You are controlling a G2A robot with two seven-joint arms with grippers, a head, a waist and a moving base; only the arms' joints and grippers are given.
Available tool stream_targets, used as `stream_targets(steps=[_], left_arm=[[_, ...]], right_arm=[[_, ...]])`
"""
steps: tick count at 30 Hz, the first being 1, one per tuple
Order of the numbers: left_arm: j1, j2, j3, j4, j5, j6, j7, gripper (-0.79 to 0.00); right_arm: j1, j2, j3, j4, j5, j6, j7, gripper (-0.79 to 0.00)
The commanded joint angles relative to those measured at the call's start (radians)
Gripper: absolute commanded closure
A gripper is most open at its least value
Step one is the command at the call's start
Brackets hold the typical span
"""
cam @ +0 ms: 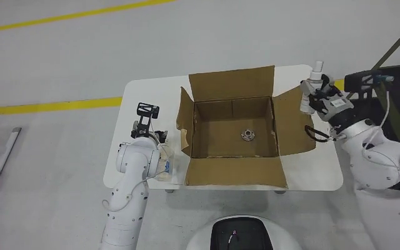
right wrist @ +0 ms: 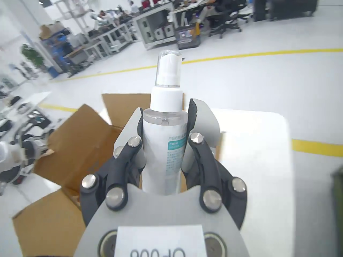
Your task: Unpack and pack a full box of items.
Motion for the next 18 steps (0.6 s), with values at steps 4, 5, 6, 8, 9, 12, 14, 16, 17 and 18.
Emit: stream_targets(steps=[4,5,6,8,9,12,14,16,17,18], left_arm=[[0.000,0.000,0.000,0.000,0.000,0.000,0.000,-0.785],[0.000,0.000,0.000,0.000,0.000,0.000,0.000,-0.785],[0.000,0.000,0.000,0.000,0.000,0.000,0.000,-0.785],[0.000,0.000,0.000,0.000,0.000,0.000,0.000,-0.785],[0.000,0.000,0.000,0.000,0.000,0.000,0.000,-0.785],[0.000,0.000,0.000,0.000,0.000,0.000,0.000,-0.785],[0.000,0.000,0.000,0.000,0.000,0.000,0.000,-0.785],[0.000,0.000,0.000,0.000,0.000,0.000,0.000,-0.785],[0.000,0.000,0.000,0.000,0.000,0.000,0.000,-0.785],[0.000,0.000,0.000,0.000,0.000,0.000,0.000,-0.785]], right_arm=[[-0.103,0.012,0.101,-0.021,-0.119,0.079,0.113,0.000],[-0.120,0.013,0.103,-0.014,-0.140,0.083,0.129,0.000],[-0.137,0.014,0.100,0.002,-0.164,0.098,0.147,0.000],[-0.163,0.013,0.063,0.029,-0.196,0.105,0.180,0.000],[-0.171,0.013,0.048,0.049,-0.206,0.115,0.186,0.000],[-0.184,0.011,-0.007,0.114,-0.235,0.120,0.189,0.000],[-0.181,0.011,-0.037,0.156,-0.250,0.118,0.190,0.000],[-0.173,0.010,-0.064,0.190,-0.264,0.118,0.197,0.000],[-0.169,0.011,-0.073,0.204,-0.271,0.117,0.202,0.000],[-0.164,0.011,-0.083,0.215,-0.279,0.112,0.210,0.000]])
